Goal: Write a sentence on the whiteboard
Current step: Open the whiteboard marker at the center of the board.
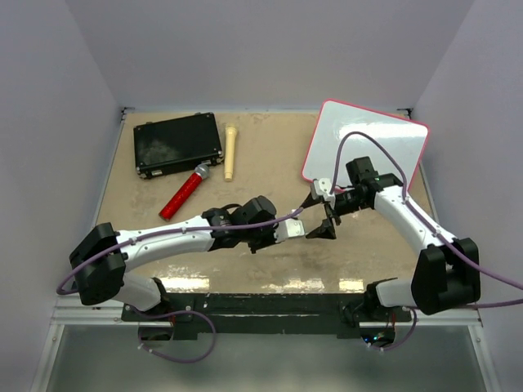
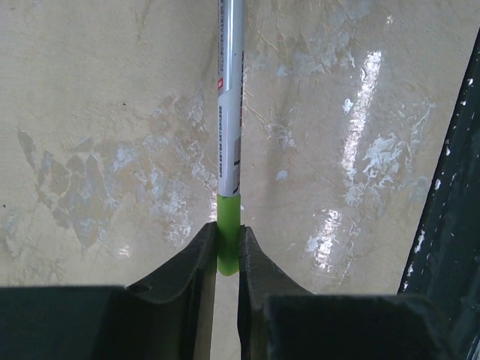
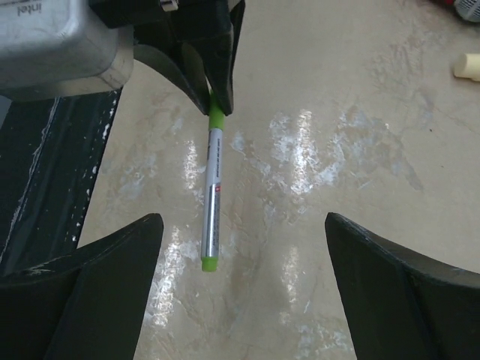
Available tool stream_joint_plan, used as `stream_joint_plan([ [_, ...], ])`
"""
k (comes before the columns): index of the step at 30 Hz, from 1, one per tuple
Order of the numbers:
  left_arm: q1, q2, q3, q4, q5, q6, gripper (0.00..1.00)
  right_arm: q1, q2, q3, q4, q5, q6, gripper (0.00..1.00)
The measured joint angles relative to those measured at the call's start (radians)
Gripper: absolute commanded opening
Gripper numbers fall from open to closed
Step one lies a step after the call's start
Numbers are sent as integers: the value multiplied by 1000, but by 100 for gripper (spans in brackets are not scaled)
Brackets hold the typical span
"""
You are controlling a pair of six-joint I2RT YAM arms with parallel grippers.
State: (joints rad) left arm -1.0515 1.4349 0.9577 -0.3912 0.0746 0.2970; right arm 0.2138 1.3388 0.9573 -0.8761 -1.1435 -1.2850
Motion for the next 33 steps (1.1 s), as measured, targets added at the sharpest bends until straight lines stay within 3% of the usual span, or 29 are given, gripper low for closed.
stream_joint_plan([
  [19, 27, 0, 15, 11, 7, 2, 0, 130, 84, 10, 35, 53, 73, 58],
  [25, 34, -10, 15, 31, 8, -6, 0, 140, 100, 17, 45, 60, 98, 54],
  [33, 37, -54, 15, 64, 27, -21, 0, 142, 130, 30, 49, 53, 117, 42],
])
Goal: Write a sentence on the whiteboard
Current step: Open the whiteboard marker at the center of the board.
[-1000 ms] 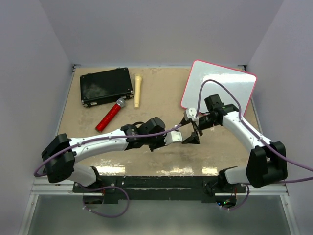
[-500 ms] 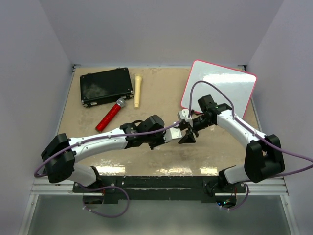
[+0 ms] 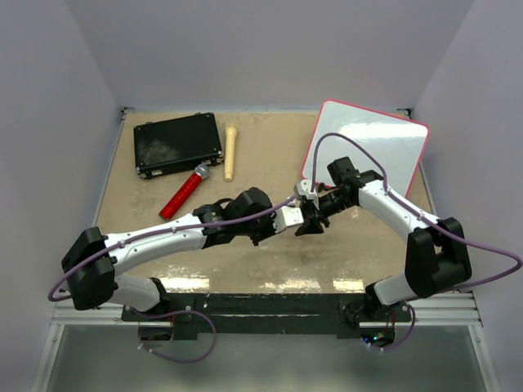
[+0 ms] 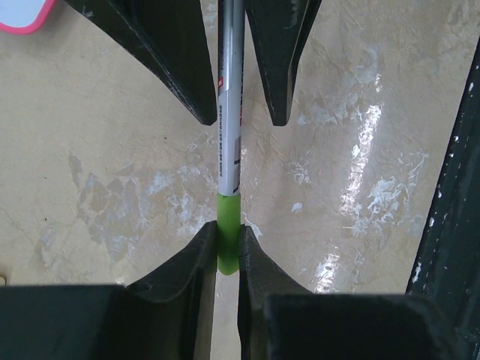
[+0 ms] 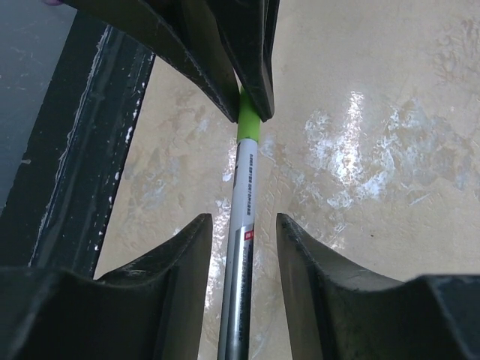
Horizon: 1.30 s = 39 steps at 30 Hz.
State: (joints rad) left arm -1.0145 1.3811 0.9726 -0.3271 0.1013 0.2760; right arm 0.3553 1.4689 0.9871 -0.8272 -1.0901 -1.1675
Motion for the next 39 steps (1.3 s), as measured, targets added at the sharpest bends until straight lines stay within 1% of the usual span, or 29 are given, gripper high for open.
stream_joint_plan([
  [6, 0, -2, 0, 17, 11, -5, 0, 0, 0, 12, -14, -14, -3, 41],
  [9, 0, -2, 0, 24, 15, -8, 0, 0, 0, 18, -23, -31, -5, 38],
  [16, 0, -2, -8, 39, 19, -31, 0, 3, 2, 34, -47, -66, -12, 34],
  [19, 0, -8, -22, 58, 18, -35, 0, 4, 3, 43, -55, -84, -11, 35],
  [20, 0, -11, -27, 62, 18, -40, 0, 4, 4, 47, -56, -87, -11, 35],
  [23, 0, -29, -48, 89, 18, -58, 0, 4, 4, 54, -58, -103, -9, 48],
  [24, 0, -34, -55, 97, 18, -63, 0, 4, 4, 56, -60, -109, -7, 57],
  [26, 0, -49, -75, 121, 18, -80, 0, 3, 4, 67, -71, -122, -3, 65],
  [27, 1, -59, -89, 135, 19, -90, 0, -3, 4, 72, -74, -134, 1, 70],
  [35, 5, -161, -235, 287, 29, -206, 0, -63, -6, 96, -80, -196, 42, 71],
  [39, 5, -172, -253, 354, 29, -259, 0, -59, -10, 96, -70, -214, 64, 68],
])
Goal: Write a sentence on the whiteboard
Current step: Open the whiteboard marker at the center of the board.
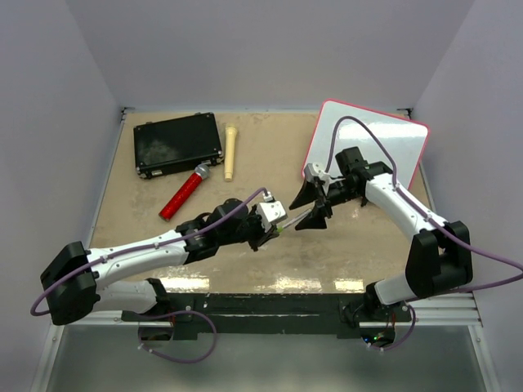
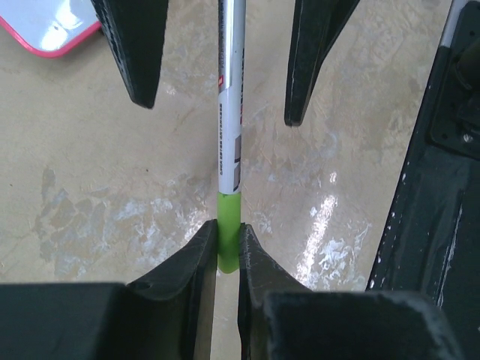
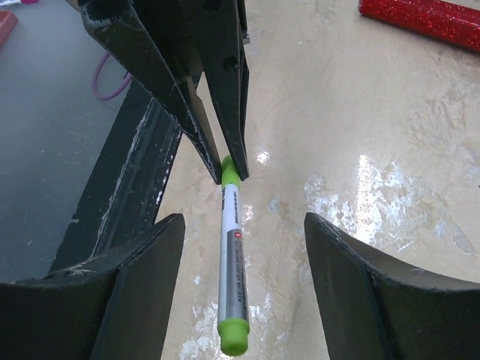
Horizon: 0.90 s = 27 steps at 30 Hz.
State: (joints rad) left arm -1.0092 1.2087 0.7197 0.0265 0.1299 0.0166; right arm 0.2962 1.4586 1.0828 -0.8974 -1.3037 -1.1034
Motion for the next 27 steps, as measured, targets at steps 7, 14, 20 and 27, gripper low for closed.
stream_joint_plan([
  [7, 1, 3, 0, 69, -12, -43, 0, 14, 0, 0, 29, -1, 50, 58],
  [14, 2, 14, 0, 78, -20, -50, 0, 26, 0, 0, 39, -2, 75, 24],
  [20, 4, 24, 0, 78, -21, -49, 0, 27, 0, 0, 49, 0, 90, 26],
  [27, 11, 24, 0, 77, -24, -49, 0, 27, 0, 0, 68, 0, 117, 31],
])
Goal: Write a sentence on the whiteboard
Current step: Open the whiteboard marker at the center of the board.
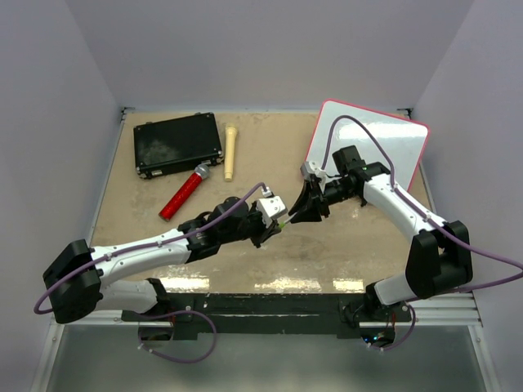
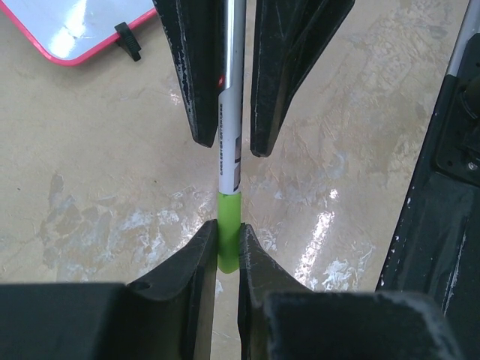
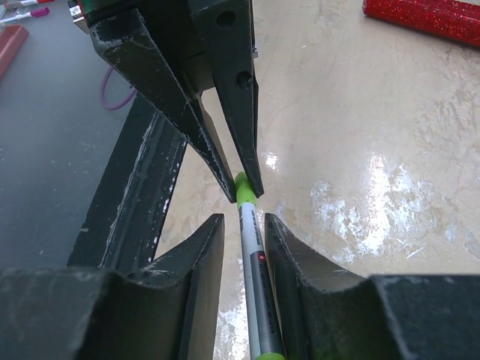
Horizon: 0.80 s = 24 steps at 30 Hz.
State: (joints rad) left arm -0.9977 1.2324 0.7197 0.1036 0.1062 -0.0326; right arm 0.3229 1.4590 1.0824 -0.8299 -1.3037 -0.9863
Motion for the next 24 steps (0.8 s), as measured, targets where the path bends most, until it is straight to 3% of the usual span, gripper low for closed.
stream_joint_plan([
  [24, 3, 0, 4, -24, -7, 31, 0, 13, 0, 0, 8, 33, 10, 32],
])
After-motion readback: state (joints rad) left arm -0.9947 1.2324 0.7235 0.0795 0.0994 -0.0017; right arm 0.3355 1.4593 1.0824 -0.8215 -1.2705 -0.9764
